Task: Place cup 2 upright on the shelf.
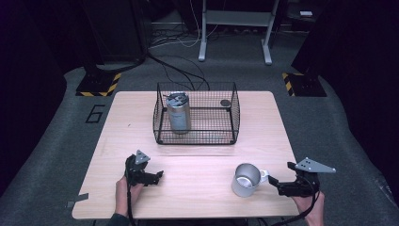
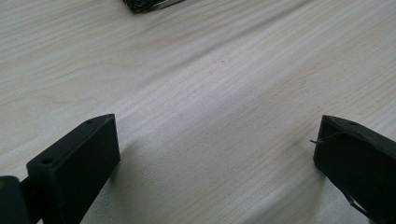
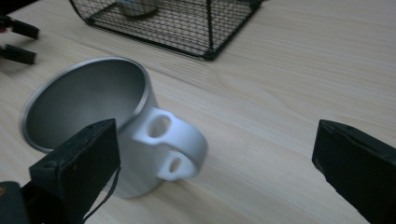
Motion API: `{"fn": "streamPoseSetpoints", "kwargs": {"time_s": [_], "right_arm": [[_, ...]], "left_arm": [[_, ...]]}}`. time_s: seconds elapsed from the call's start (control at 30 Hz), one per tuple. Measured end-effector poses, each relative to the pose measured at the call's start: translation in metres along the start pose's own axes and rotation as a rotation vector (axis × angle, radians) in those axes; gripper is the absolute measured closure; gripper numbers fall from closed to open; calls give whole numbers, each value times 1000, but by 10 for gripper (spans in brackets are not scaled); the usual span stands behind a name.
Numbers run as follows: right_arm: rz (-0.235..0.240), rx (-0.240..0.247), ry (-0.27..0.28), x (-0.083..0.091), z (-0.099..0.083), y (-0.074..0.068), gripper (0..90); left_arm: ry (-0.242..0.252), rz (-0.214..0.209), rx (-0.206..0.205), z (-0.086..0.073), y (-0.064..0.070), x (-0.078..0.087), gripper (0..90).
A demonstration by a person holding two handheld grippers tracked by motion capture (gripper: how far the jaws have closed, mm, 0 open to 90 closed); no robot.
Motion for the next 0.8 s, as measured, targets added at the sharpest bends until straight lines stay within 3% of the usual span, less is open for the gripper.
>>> {"fn": "streamPoseSetpoints", "kwargs": {"time_s": [0.27, 0.4, 0.8], "right_arm": [[88, 65, 28, -4, 17, -35, 0], [118, 93, 9, -12, 19, -49, 0], [171, 181, -30, -33, 22, -75, 0]], "left_arm": [[-4, -4, -1, 0, 0, 0, 2], [0, 0, 1, 0, 0, 0, 2], [-9, -9, -2, -1, 0, 1, 2]]}}
Point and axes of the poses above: each handheld gripper's, and its own axes: x roughly backward along the jaws, z roughly out of its top, y roughly to its right, the point moved 9 cm from there along -x, roughly forward along the jaws, and after that the axes turned 4 degrees about -y, right-handed, at the moved point
